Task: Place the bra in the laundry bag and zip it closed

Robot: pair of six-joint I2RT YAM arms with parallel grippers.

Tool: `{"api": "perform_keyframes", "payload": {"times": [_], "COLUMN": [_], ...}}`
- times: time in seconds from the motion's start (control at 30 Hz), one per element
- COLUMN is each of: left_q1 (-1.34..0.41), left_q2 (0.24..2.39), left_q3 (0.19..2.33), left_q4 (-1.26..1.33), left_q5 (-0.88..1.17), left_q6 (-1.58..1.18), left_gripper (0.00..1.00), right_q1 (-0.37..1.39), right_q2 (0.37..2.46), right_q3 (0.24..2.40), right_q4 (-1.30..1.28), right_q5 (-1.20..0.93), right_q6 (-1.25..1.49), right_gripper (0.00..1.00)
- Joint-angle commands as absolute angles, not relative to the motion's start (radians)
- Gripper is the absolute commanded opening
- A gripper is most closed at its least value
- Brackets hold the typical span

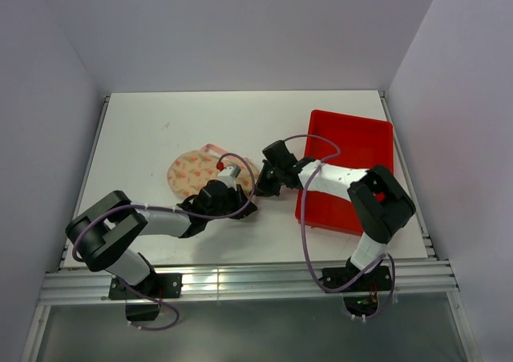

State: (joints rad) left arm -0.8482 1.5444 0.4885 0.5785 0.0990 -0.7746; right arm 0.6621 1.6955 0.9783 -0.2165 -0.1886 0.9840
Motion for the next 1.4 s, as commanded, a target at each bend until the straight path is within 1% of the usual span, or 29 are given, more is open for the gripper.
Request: {"api": "perform_keyframes", "payload": {"times": [0.0,0.1,0.8,0.83,0.9,1.1,1.37], "left_q1": [-0.854,-0.851,-0.807,-0.802,-0.789,-0.742,-0.729], "left_q2": [1.509,1.499,1.367,1.356,1.341,1.322,1.338], "left_q3": [0.465,0.44,0.264,0.258,0.239,0.221,0.225], "left_q4": [0.598,0.591,0.499,0.494,0.488,0.448,0.449], "left_q5": [0.092,0.068,0.006,-0.03,-0.04,-0.061,-0.06], "left_q6": [-0.772,-0.791,-0.847,-0.853,-0.859,-0.873,-0.887], "left_gripper": [0.0,0.0,0.0,0.0,0.0,0.0,0.0], "right_q1": [0.658,0.65,0.589,0.588,0.586,0.586,0.586], "right_q2": [1.721,1.733,1.781,1.781,1.786,1.789,1.778], "right_q3": [1.015,1.025,1.14,1.149,1.16,1.186,1.195], "right_q4": [-0.163,-0.172,-0.296,-0.299,-0.316,-0.344,-0.364], "right_q5": [-0.183,-0.172,-0.104,-0.103,-0.097,-0.072,-0.052], "right_q6": [0.991,0.979,0.881,0.874,0.861,0.835,0.813], "right_gripper": [0.03,0.0,0.0,0.0,0.0,0.0,0.0]}}
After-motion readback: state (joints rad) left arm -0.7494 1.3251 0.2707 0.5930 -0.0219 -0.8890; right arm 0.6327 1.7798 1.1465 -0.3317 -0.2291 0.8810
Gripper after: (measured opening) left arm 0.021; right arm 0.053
